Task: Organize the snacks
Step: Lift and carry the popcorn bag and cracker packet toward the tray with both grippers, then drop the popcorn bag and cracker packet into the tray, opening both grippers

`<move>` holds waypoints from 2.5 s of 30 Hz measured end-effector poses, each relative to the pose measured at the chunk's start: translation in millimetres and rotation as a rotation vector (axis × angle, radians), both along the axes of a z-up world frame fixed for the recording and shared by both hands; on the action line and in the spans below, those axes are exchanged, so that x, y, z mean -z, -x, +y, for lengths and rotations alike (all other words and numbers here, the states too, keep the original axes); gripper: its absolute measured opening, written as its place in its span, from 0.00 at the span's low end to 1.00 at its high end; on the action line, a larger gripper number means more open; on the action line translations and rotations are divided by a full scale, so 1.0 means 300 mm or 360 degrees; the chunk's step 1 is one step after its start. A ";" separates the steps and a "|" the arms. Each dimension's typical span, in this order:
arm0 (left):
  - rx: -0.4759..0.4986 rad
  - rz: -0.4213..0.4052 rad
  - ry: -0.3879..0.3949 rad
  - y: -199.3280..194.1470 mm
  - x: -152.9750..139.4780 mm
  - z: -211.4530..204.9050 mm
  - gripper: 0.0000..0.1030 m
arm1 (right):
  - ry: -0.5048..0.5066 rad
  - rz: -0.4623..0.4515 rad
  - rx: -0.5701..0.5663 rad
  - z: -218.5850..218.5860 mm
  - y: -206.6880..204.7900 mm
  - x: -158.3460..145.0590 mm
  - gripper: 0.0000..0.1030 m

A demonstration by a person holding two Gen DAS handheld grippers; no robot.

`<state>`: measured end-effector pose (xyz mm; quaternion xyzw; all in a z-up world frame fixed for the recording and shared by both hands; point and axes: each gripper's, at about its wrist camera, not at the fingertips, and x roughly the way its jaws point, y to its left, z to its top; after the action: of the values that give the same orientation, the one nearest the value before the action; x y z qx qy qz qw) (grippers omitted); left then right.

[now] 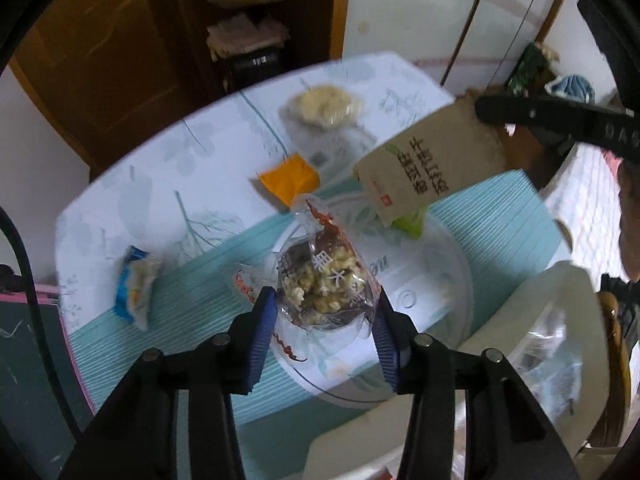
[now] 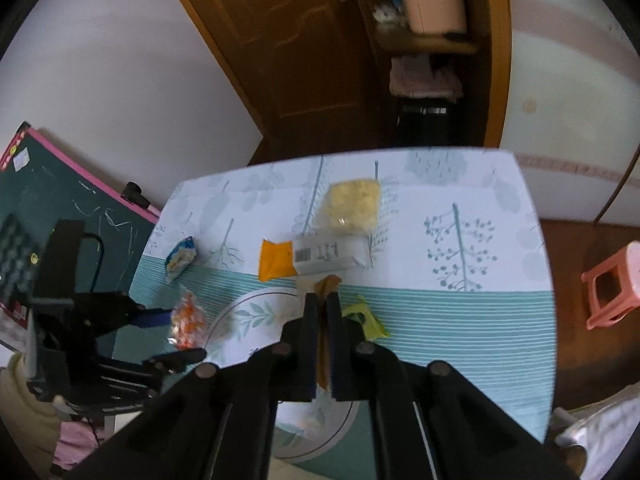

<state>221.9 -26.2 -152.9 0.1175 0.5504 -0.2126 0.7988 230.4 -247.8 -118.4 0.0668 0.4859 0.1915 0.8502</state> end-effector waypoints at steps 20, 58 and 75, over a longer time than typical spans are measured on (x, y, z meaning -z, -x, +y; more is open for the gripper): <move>-0.0091 -0.0525 0.0167 0.517 -0.571 0.026 0.43 | -0.0006 -0.0554 -0.0030 0.054 0.572 -0.541 0.02; -0.0221 -0.0414 0.0000 0.918 -0.253 -0.024 0.49 | -0.0019 -0.0420 -0.0117 0.135 1.022 -0.333 0.04; -0.0367 -0.0505 0.0085 0.909 -0.288 0.013 0.93 | 0.0217 -0.0452 0.0050 0.126 1.018 -0.281 0.57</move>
<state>-50.8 -22.2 -66.6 0.0645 0.4217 -0.1129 0.8974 -75.0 -209.8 -34.0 -0.0114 0.3715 0.1523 0.9158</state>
